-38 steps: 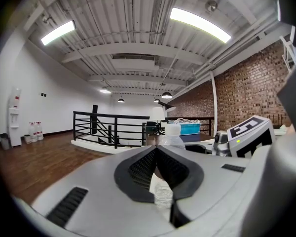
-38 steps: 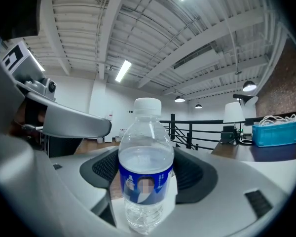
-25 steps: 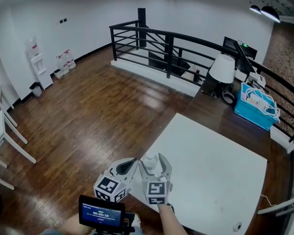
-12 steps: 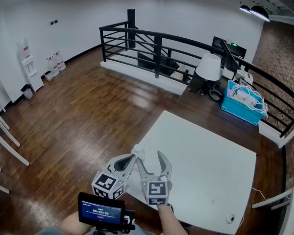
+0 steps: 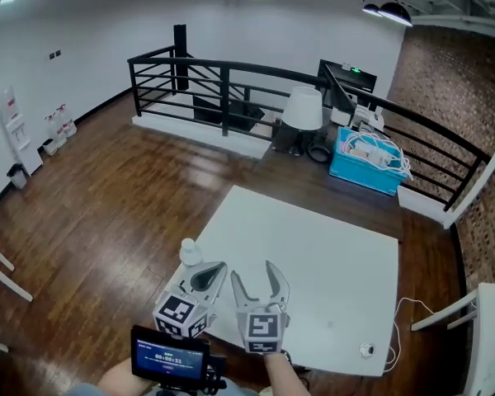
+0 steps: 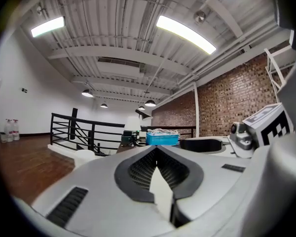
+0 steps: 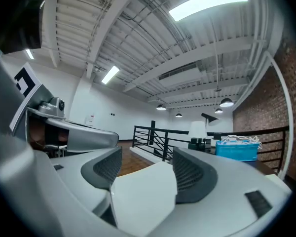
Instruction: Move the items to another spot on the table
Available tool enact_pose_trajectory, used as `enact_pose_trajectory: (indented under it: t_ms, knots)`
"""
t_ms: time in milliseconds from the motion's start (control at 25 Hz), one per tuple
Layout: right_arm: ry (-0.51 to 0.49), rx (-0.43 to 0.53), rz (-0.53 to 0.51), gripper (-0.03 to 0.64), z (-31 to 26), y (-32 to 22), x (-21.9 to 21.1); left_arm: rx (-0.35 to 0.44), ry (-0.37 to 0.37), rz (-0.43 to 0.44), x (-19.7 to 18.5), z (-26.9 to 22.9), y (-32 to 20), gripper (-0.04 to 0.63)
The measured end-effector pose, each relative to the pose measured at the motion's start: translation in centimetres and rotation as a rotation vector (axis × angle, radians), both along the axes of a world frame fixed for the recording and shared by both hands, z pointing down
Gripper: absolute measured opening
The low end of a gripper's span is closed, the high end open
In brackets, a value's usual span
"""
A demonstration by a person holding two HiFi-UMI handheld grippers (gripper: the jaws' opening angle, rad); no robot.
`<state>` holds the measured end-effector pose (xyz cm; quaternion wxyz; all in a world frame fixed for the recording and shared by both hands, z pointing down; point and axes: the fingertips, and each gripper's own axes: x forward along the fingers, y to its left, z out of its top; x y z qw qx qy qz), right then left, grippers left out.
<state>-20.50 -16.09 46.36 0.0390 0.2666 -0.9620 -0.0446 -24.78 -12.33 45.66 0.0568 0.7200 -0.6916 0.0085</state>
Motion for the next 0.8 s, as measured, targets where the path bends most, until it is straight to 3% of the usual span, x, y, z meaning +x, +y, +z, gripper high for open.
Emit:
enact_pose_trajectory:
  t_ms: [240,400,520,600,800]
  knots:
    - [-0.006,0.015,0.117,0.295,-1.6,-2.0,6.8,0.014,-0.001,0.112,6.2,-0.7,-2.8,0.012]
    - [-0.01,0.053,0.209,0.155,-2.6,-3.1,11.5,0.021,0.0,0.183,10.3,-1.4,-4.4,0.012]
    - [-0.018,0.055,0.26,0.122,-3.5,-3.5,14.5,0.03,0.0,0.234,13.1,-1.6,-5.3,0.012]
    - [-0.028,0.04,0.288,0.052,-4.1,-3.6,16.2,0.034,0.001,0.265,14.8,-1.7,-5.8,0.012]
    - [-0.044,0.042,0.317,0.005,-4.0,-4.4,19.2,0.047,0.003,0.318,17.9,-2.2,-6.8,0.012]
